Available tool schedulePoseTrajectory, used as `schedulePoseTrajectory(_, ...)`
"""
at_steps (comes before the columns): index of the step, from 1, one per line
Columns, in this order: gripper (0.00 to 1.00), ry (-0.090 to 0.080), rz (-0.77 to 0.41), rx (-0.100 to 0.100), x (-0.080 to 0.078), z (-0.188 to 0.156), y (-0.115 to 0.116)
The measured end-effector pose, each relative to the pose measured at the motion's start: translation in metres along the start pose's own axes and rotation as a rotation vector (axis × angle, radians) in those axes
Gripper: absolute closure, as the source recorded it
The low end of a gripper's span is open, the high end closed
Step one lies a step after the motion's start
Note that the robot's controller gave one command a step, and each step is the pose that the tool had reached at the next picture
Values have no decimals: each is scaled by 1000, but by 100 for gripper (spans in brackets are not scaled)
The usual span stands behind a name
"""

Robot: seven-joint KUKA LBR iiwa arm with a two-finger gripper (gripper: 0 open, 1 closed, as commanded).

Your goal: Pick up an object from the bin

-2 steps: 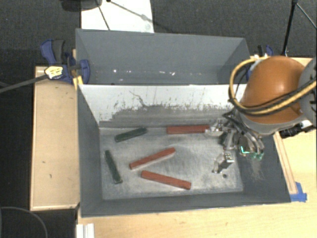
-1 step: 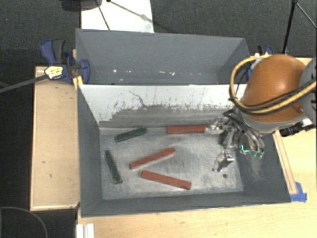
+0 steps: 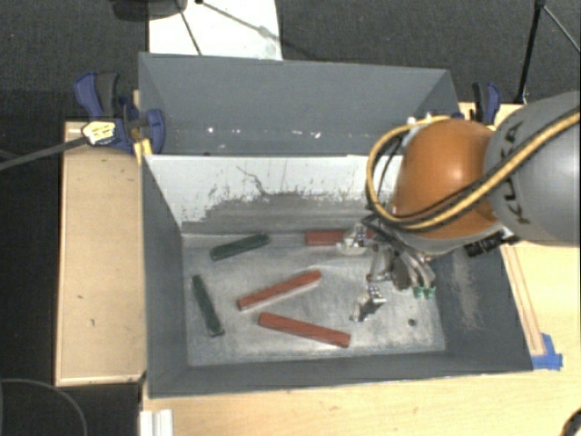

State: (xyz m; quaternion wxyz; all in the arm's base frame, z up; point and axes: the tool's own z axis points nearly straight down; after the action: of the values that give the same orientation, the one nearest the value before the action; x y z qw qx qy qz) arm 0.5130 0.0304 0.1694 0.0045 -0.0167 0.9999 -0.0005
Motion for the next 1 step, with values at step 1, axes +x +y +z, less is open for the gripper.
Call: schedulePoseTrajectory(1,0,5,75,-5,15,53,9)
